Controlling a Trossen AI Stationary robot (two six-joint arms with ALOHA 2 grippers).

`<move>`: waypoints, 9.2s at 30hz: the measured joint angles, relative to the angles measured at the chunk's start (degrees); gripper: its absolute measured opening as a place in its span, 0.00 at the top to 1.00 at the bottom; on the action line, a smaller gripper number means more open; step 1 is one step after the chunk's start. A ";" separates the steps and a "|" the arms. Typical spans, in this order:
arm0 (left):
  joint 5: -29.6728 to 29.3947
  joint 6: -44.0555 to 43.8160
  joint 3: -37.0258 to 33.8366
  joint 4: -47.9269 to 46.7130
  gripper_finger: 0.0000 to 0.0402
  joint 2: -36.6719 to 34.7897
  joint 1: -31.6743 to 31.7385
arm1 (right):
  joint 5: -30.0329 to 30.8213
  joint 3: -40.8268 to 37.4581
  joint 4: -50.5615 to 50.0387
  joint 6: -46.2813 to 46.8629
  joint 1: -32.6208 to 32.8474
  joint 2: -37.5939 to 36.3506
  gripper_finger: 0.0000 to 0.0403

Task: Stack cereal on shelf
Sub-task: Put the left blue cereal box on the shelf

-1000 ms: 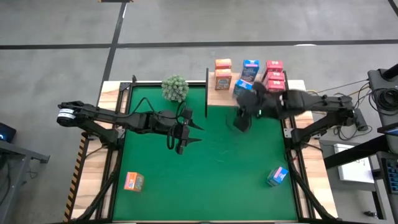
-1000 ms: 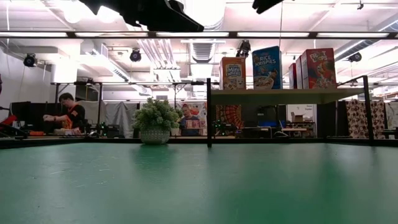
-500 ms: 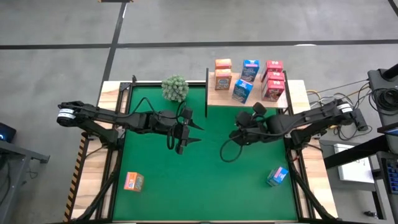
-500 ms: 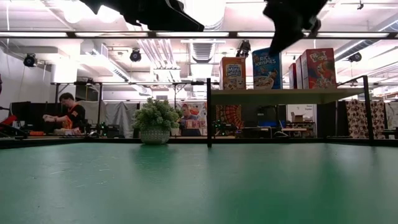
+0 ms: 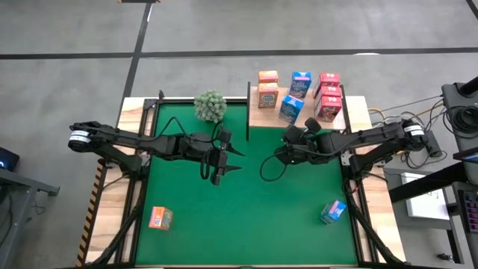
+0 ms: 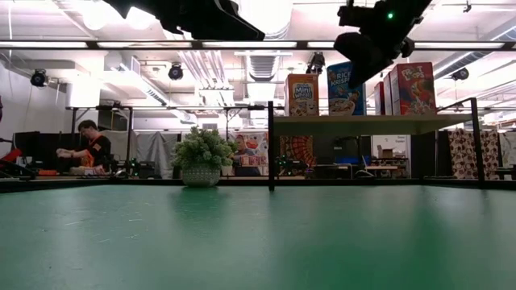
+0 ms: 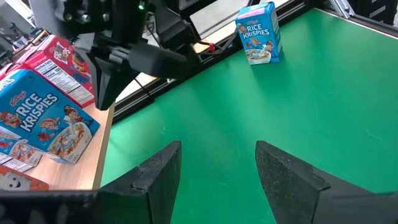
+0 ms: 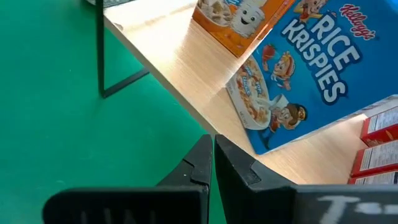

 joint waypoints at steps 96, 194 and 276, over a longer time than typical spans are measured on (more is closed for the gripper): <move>-4.22 -0.43 -16.72 -4.31 0.53 -30.32 0.28 | -8.43 1.29 13.72 -34.61 -21.08 -1.40 0.98; -4.24 -0.66 -16.72 -5.42 0.53 -30.31 0.28 | -12.70 0.18 4.54 -33.74 -26.32 -1.55 0.98; -4.23 -0.61 -16.72 -5.57 0.53 -30.30 0.27 | -19.65 18.25 -16.46 -33.88 -34.82 -0.26 0.98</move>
